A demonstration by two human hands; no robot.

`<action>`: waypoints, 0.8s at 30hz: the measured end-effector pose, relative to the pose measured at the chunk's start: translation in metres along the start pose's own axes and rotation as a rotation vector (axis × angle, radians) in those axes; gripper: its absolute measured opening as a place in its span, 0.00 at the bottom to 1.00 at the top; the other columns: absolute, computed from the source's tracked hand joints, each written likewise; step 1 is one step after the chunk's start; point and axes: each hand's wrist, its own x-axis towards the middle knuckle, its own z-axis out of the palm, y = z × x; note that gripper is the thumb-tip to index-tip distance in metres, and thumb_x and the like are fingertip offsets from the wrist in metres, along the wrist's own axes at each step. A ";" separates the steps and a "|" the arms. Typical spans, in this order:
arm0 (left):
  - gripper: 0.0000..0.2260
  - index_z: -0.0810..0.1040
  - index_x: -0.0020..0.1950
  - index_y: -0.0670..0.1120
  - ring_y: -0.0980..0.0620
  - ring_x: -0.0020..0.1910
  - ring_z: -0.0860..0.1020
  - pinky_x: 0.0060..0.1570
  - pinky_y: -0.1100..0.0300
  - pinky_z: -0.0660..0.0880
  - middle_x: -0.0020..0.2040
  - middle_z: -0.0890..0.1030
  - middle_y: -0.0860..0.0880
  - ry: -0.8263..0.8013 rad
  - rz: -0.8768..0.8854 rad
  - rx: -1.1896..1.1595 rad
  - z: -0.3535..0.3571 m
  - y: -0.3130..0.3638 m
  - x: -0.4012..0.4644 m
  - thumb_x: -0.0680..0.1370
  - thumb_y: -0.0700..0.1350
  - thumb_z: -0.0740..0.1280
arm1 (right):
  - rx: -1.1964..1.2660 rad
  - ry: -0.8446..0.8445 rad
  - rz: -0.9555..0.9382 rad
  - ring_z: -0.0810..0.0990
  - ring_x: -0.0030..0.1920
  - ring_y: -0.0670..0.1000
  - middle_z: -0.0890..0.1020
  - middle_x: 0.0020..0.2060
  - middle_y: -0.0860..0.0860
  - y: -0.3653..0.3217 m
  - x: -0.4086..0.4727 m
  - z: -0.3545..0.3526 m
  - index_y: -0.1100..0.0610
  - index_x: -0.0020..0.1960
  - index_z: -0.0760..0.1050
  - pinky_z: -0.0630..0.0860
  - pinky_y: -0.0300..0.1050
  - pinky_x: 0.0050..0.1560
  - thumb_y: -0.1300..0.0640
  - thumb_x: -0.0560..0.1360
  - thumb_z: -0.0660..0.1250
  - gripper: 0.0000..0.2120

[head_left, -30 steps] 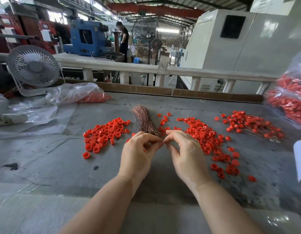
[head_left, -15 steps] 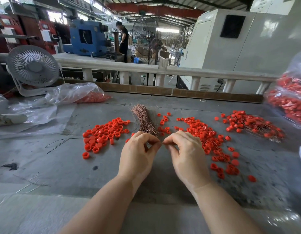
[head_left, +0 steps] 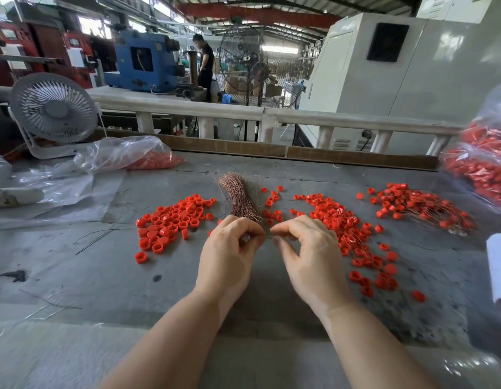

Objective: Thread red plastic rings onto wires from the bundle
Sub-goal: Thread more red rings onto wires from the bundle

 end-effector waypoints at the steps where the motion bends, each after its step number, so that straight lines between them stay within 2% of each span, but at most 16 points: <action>1: 0.03 0.81 0.41 0.46 0.61 0.35 0.72 0.38 0.75 0.64 0.37 0.73 0.57 0.004 -0.004 -0.006 0.000 0.000 0.000 0.71 0.38 0.72 | -0.002 -0.019 0.019 0.77 0.46 0.50 0.80 0.40 0.47 0.000 0.000 0.000 0.54 0.43 0.80 0.71 0.51 0.51 0.64 0.70 0.71 0.06; 5: 0.03 0.81 0.41 0.47 0.60 0.34 0.72 0.37 0.75 0.65 0.37 0.73 0.57 0.011 -0.020 -0.028 0.001 -0.001 0.000 0.71 0.39 0.72 | -0.030 -0.051 0.057 0.75 0.48 0.47 0.78 0.40 0.44 0.001 0.001 0.001 0.52 0.42 0.78 0.62 0.41 0.49 0.63 0.71 0.69 0.06; 12: 0.08 0.78 0.38 0.52 0.57 0.35 0.73 0.37 0.71 0.68 0.39 0.73 0.57 -0.018 -0.087 -0.113 -0.001 0.000 0.002 0.72 0.39 0.71 | -0.053 -0.033 0.087 0.75 0.45 0.48 0.77 0.37 0.43 0.002 0.001 0.002 0.51 0.41 0.77 0.59 0.42 0.47 0.62 0.72 0.69 0.06; 16: 0.08 0.78 0.38 0.52 0.52 0.36 0.75 0.36 0.71 0.68 0.40 0.74 0.57 -0.034 -0.132 -0.128 -0.001 0.002 0.003 0.72 0.40 0.72 | -0.045 -0.047 0.115 0.75 0.46 0.50 0.79 0.37 0.45 0.003 0.001 0.002 0.51 0.40 0.77 0.63 0.46 0.49 0.62 0.72 0.68 0.06; 20: 0.09 0.77 0.37 0.54 0.51 0.37 0.75 0.39 0.66 0.70 0.40 0.74 0.56 -0.061 -0.148 -0.159 -0.002 0.002 0.005 0.72 0.41 0.71 | -0.042 -0.074 0.130 0.75 0.46 0.51 0.79 0.38 0.45 0.002 0.001 0.001 0.51 0.41 0.77 0.67 0.51 0.51 0.63 0.72 0.68 0.07; 24: 0.09 0.78 0.36 0.54 0.47 0.38 0.77 0.44 0.54 0.75 0.40 0.75 0.55 -0.026 -0.175 -0.198 -0.002 0.002 0.005 0.72 0.41 0.72 | -0.007 -0.066 0.127 0.75 0.45 0.51 0.78 0.37 0.45 0.001 0.002 0.000 0.52 0.41 0.77 0.70 0.54 0.51 0.63 0.72 0.68 0.06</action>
